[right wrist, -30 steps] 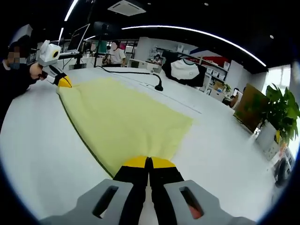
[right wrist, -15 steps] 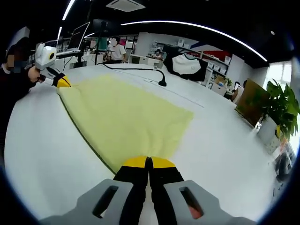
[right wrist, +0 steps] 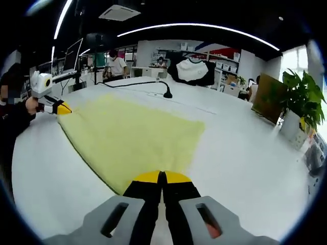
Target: Fold the garment on the visible template until the final outline fits inside the template.
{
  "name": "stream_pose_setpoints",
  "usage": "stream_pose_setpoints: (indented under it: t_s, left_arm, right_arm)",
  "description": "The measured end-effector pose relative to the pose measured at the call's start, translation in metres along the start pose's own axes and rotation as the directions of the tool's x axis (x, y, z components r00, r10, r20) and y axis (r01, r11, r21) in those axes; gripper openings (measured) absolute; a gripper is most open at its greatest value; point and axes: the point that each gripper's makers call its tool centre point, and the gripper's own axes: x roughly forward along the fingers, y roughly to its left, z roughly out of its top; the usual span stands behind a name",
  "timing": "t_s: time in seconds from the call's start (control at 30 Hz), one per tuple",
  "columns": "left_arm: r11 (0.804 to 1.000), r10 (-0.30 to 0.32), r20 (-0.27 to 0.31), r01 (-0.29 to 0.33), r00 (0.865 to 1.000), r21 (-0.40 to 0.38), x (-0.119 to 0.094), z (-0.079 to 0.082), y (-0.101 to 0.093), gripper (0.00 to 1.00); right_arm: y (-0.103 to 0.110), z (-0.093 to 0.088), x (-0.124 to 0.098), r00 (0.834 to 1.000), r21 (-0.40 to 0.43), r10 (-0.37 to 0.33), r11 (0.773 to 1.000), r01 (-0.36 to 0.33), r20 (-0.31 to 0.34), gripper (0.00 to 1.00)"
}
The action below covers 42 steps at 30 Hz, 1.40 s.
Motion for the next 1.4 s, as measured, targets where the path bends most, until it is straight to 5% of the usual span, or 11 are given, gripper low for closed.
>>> stream_pose_setpoints:
  t_s: [0.17, 0.53, 0.7, 0.83, 0.97, 1.13, 1.23, 1.4]
  left_arm:
    - [0.999, 0.025, 0.115, -0.02, 0.993, -0.051, -0.027, 0.032, 0.0, 0.01]
    - [0.996, 0.092, 0.271, -0.089, 0.958, -0.023, -0.09, 0.052, -0.021, 0.05]
    - [0.997, 0.075, 0.299, -0.065, 0.951, -0.046, -0.13, 0.048, -0.027, 0.11]
    - [0.989, 0.149, 0.316, -0.142, 0.937, -0.045, -0.162, 0.052, -0.02, 0.19]
    - [0.985, 0.151, 0.366, -0.169, 0.918, 0.018, -0.188, 0.068, -0.031, 0.25]
    - [0.983, 0.161, 0.399, -0.183, 0.903, 0.019, -0.208, 0.08, -0.038, 0.31]
    - [0.985, 0.16, 0.394, -0.172, 0.905, -0.003, -0.216, 0.082, -0.046, 0.31]
    - [0.971, 0.197, 0.4, -0.235, 0.895, 0.047, -0.225, 0.087, -0.054, 0.51]
  right_arm:
    - [0.011, 0.039, -0.021, 0.988, -0.007, 0.006, 1.0, -0.005, 0.155, 0.0]
    - [0.029, 0.043, -0.054, 0.982, -0.035, -0.027, 0.999, 0.034, 0.185, 0.0]
    - [0.039, 0.049, -0.077, 0.967, -0.001, -0.042, 0.999, 0.044, 0.25, 0.0]
    - [0.048, 0.049, -0.087, 0.974, -0.053, -0.049, 0.997, 0.062, 0.221, 0.02]
    - [0.057, 0.056, -0.102, 0.964, -0.017, -0.057, 0.998, 0.064, 0.261, 0.03]
    - [0.063, 0.051, -0.118, 0.963, 0.018, -0.048, 0.999, 0.044, 0.266, 0.04]
    - [0.06, 0.05, -0.127, 0.956, 0.054, -0.073, 0.997, 0.06, 0.284, 0.04]
    - [0.061, 0.048, -0.139, 0.953, 0.053, -0.088, 0.996, 0.076, 0.291, 0.05]
